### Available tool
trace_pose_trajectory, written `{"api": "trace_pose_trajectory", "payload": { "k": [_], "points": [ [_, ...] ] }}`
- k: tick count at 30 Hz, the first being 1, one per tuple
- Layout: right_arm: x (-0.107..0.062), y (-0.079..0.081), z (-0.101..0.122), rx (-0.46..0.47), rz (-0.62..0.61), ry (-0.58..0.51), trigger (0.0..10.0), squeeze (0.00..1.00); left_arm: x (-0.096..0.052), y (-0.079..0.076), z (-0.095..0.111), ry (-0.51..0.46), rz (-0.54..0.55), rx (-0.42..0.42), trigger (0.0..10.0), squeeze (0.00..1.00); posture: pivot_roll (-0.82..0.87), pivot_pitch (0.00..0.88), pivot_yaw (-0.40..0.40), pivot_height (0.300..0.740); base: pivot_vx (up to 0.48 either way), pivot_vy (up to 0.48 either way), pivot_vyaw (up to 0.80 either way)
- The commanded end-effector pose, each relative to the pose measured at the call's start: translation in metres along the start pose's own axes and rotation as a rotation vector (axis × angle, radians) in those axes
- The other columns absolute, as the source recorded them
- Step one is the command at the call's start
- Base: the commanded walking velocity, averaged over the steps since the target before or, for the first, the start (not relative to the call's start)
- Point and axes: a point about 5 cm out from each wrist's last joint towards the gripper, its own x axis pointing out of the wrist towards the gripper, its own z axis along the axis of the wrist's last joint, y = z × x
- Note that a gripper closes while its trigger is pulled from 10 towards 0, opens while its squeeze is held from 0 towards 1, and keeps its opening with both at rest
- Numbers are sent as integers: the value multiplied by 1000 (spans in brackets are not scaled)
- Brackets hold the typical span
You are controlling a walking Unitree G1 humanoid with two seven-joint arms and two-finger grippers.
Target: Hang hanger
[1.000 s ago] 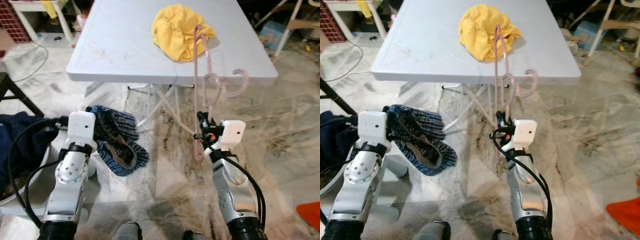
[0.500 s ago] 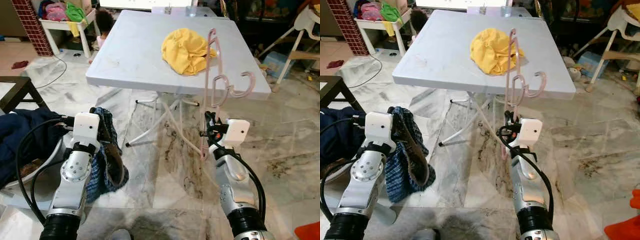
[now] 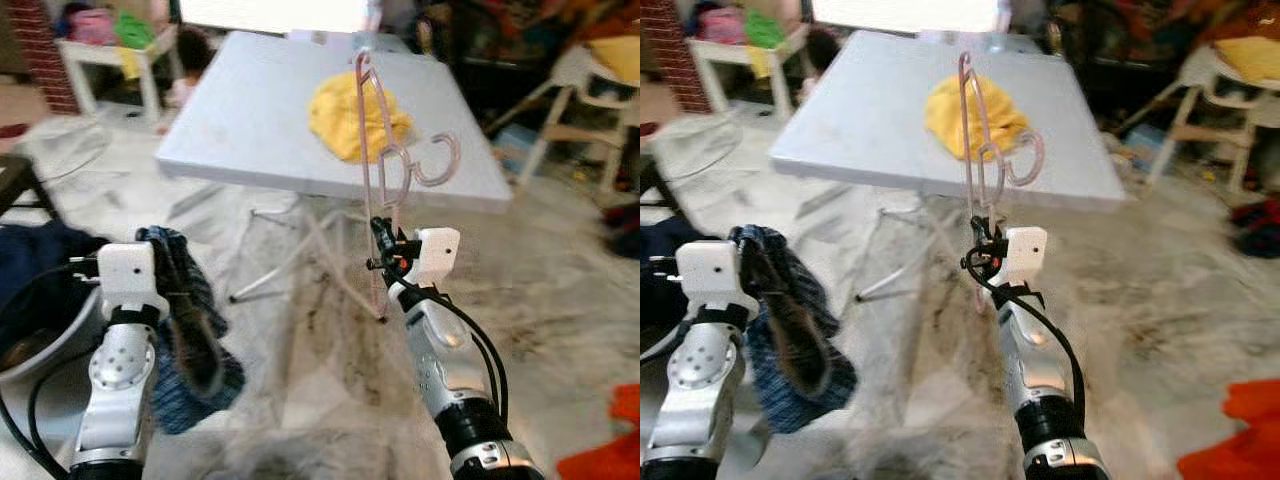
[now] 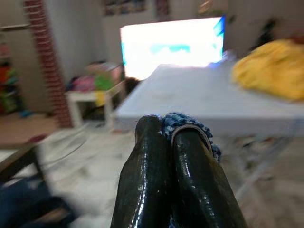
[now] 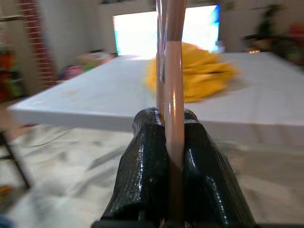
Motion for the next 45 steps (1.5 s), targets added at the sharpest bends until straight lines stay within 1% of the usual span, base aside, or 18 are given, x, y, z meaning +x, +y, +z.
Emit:
{"api": "trace_pose_trajectory", "payload": {
  "k": [1,8,14,18,20,24,28,29,30,31,32,33,34,35,40,43,44,45],
  "points": [
    [-1,-10,2,-6,-23,-2,10000,0,-1,-7,4,-10,-25,-7,10000,0,414,108,-160,740,416,0,-800],
    [5,-3,2,-6,24,7,10000,0,-1,-1,12,-21,4,2,10000,0,417,140,-165,740,418,0,-680],
    [7,3,4,-18,75,1,10000,0,-5,0,15,0,27,-4,10000,0,409,171,-165,740,393,0,0],
    [7,5,3,-13,84,2,10000,0,-7,-4,11,25,32,-8,10000,0,402,195,-158,740,0,0,0],
    [7,6,3,-10,84,3,10000,0,-10,-6,8,56,22,-1,10000,0,403,205,-151,740,0,0,0],
    [5,7,0,8,61,3,10000,0,-12,-9,6,74,-29,12,10000,0,413,216,-115,740,0,0,0],
    [2,7,-2,32,0,-18,10000,0,-1,-14,10,68,-110,36,10000,0,388,212,-48,740,0,0,0],
    [0,5,-2,37,-23,-27,10000,0,3,-16,11,65,-128,34,10000,0,365,208,-21,740,0,0,0],
    [-1,4,-2,40,-38,-32,10000,0,5,-17,12,64,-139,32,10000,0,365,208,-21,740,0,0,0],
    [-4,0,0,45,-80,-50,10000,0,13,-22,15,54,-177,41,10000,0,330,205,12,740,0,0,0],
    [-4,-1,0,47,-92,-56,10000,0,15,-23,16,51,-190,45,10000,0,309,206,30,740,0,0,0],
    [-6,-3,1,48,-110,-63,10000,0,18,-27,16,50,-210,45,10000,0,309,206,30,740,0,0,0],
    [-9,-7,1,44,-132,-70,10000,0,22,-31,17,46,-232,47,10000,0,279,201,51,740,0,0,0],
    [-16,-15,1,37,-179,-79,10000,0,29,-41,20,34,-280,47,10000,0,250,208,61,740,0,0,0],
    [-34,-39,3,31,-285,-83,10000,0,40,-66,26,9,-364,18,10000,0,203,213,56,740,0,0,0],
    [-42,-53,6,-16,-309,-80,10000,0,41,-82,25,12,-390,0,10000,0,132,192,59,740,0,0,0],
    [-48,-63,9,-29,-351,-91,10000,0,41,-91,21,23,-408,-26,10000,0,88,184,57,740,0,0,0],
    [-50,-66,10,-31,-366,-95,10000,0,40,-95,19,26,-416,-33,10000,0,88,184,57,740,0,0,0]
  ]
}}
